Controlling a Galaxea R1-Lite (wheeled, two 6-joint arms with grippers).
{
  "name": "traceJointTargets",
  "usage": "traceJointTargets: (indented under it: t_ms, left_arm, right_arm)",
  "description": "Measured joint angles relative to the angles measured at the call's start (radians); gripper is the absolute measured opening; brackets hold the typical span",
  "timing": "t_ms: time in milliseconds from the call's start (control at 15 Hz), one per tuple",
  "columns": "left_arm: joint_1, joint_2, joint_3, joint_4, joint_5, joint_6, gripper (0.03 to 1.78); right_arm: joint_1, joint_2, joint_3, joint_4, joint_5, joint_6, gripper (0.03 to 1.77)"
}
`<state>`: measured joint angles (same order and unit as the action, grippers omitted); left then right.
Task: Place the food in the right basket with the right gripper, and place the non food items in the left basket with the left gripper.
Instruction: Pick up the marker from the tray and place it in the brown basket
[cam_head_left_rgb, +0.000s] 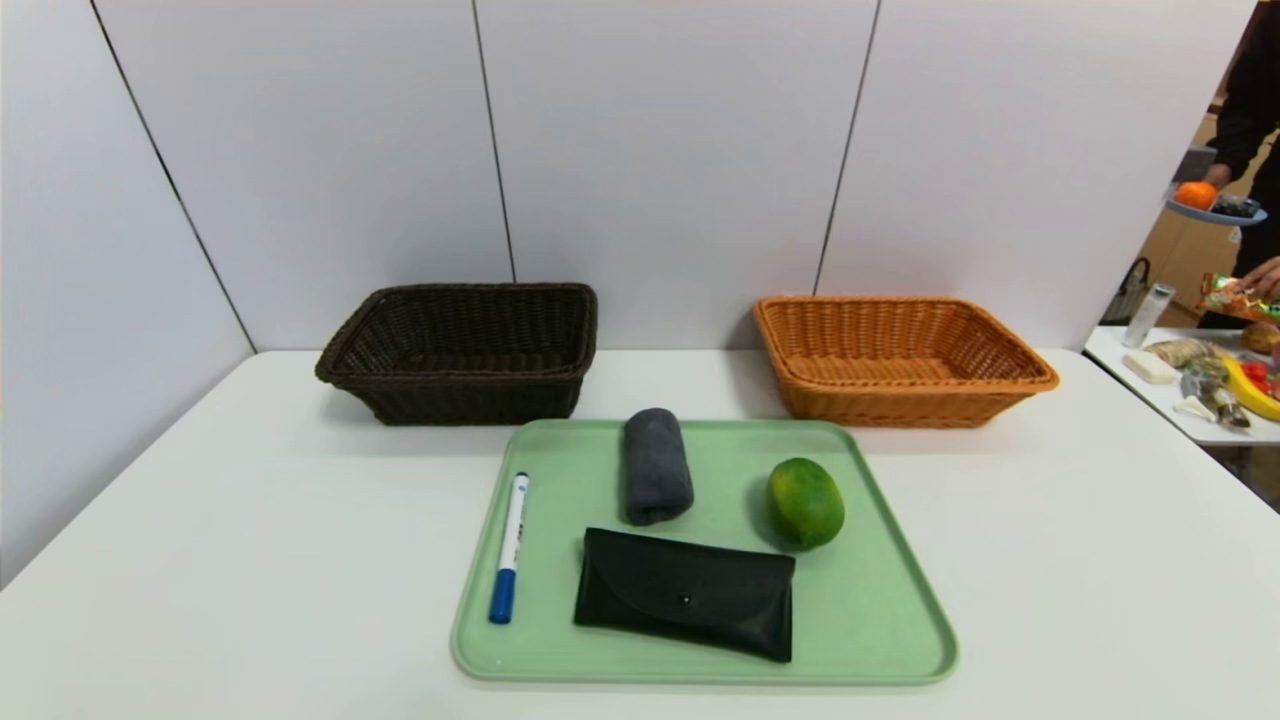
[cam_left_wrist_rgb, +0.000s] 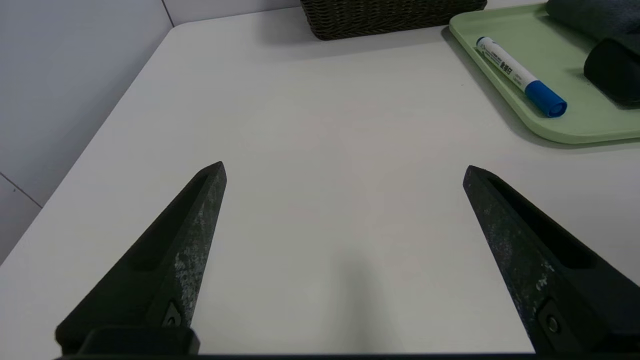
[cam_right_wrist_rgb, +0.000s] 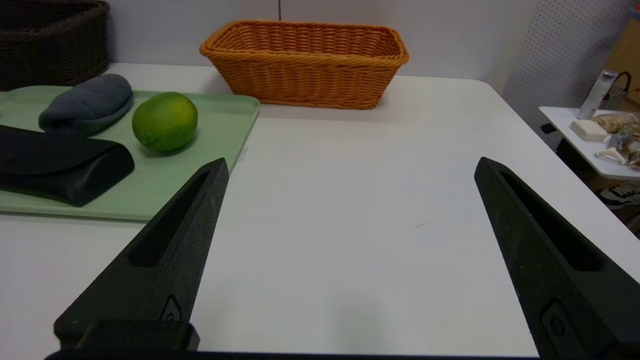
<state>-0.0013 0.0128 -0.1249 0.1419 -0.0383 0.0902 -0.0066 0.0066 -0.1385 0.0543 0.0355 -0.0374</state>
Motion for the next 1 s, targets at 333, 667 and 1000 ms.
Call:
traceJointTargets:
  t_ms: [333,667,1000]
  left_arm:
    - [-0.001,0.223,-0.256,0.164,-0.011,-0.022,1.69]
    - [-0.002,0.632,-0.573,0.229,-0.016,-0.047,1.69]
    - [-0.022,0.956,-0.79,0.307,-0.081,-0.053,1.69]
  right_arm:
    - [0.004,0.164,-0.176,0.106,0.005,0.007,1.7]
    - [0.013,0.455,-0.402,0.314,0.025,0.005,1.7]
    - [0.021,0.688,-0.606,0.466,0.089,0.003,1.7]
